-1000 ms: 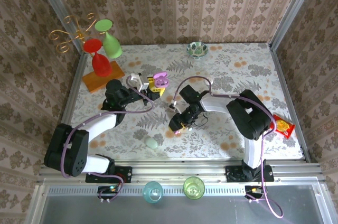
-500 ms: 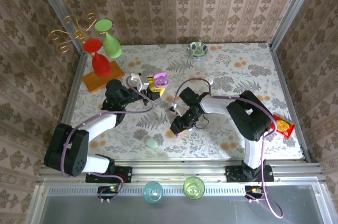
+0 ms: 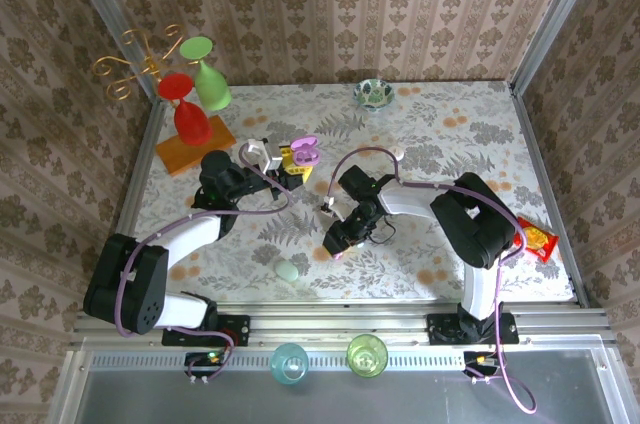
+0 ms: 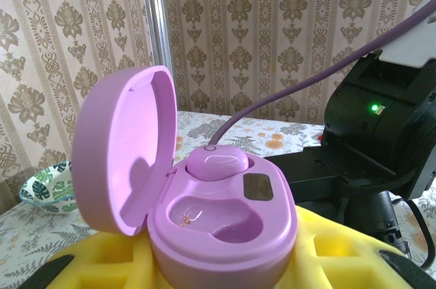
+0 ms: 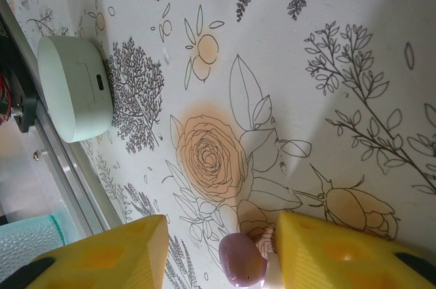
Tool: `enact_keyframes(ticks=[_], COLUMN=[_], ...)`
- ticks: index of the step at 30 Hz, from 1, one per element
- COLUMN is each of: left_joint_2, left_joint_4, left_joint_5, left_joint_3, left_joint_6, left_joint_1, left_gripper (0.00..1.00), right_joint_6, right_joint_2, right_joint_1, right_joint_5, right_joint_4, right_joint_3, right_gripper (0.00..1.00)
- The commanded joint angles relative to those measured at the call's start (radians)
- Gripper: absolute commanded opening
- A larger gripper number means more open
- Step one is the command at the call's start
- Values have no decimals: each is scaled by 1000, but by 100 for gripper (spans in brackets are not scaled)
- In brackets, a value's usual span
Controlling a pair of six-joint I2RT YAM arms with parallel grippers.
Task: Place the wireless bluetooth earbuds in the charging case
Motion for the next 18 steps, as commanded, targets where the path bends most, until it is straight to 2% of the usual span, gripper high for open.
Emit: enact_keyframes(ticks=[1,4,11,18], left_joint_2=[5,-1,-3,-3], left_joint_4=[23,17,2,-2], left_joint_5=[8,7,0,4], left_joint_3=[18,18,18,24], left_joint_6=[16,19,29,29], left_joint_1=[-7,-8,-8,-9], left_gripper=[18,18,18,18], right_joint_6=[-35,-55,-123,-156], right_joint_2=[-8,-9,-35,-1], right_joint_1=[1,1,4,12], right_joint_5=[60,43,24,25], right_joint_4=[-64,-79,-114,-141], right_joint_3=[21,25,12,59], right_gripper=[47,45,48,48])
